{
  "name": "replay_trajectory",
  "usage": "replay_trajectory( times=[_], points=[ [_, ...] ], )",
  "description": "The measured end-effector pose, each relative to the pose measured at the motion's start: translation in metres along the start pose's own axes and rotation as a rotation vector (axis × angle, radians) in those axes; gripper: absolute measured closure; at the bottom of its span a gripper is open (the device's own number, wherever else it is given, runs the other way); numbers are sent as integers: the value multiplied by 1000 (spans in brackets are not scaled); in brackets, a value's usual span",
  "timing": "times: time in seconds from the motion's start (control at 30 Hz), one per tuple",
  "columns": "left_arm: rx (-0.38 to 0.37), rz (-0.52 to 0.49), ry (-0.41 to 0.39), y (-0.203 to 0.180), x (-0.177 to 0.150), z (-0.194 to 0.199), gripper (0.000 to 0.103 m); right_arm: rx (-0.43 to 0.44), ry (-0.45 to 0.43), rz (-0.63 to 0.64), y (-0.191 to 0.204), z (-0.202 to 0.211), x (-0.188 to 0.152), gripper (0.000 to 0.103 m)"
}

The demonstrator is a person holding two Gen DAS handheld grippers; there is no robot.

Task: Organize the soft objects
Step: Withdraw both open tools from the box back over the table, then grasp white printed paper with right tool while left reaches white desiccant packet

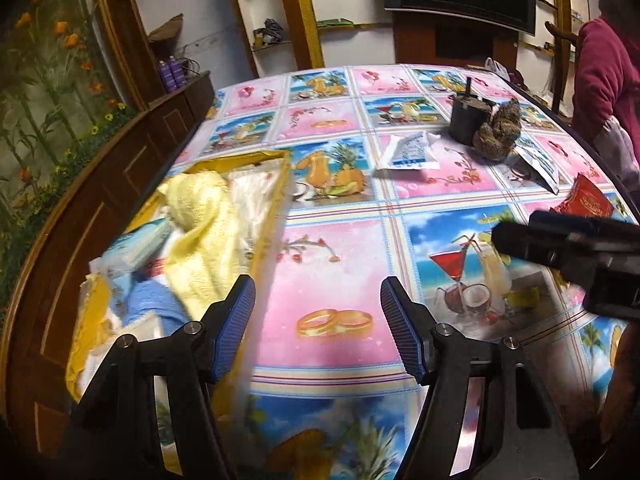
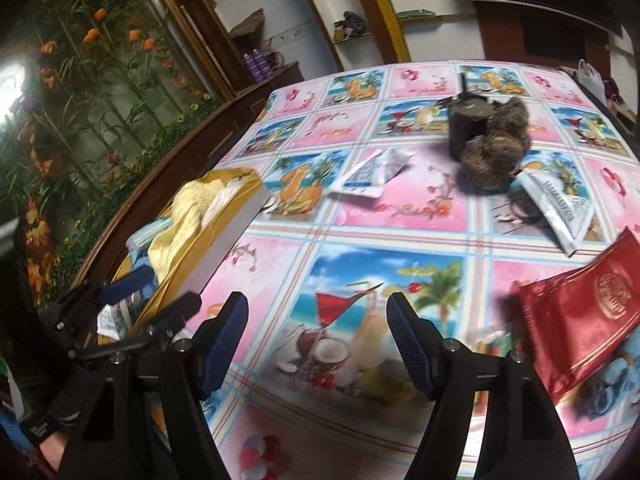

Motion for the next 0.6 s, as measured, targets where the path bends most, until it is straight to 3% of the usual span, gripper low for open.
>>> replay_trajectory(
  times=[0.1, 0.33, 0.6],
  points=[
    [-48, -11, 40, -11, 2, -13, 37, -43, -27, -32, -19, 12, 8, 31],
    [-77, -18, 97, -25, -3, -39, 37, -131, -90, -125, -59, 42, 26, 31],
    [-140, 10, 130, -22, -1, -50, 36, -139, -31, -45, -38, 11, 46, 31]
  ],
)
Point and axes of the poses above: each gripper's, at about its wrist camera, not at the fingertips, and z roughly against the way its jaws point, y to its left, x to its top, the point moved 1 cm from there along -z, roughly the way its jaws point, and after that the axes turned 9 degrees about x, right-handed, at the moved point
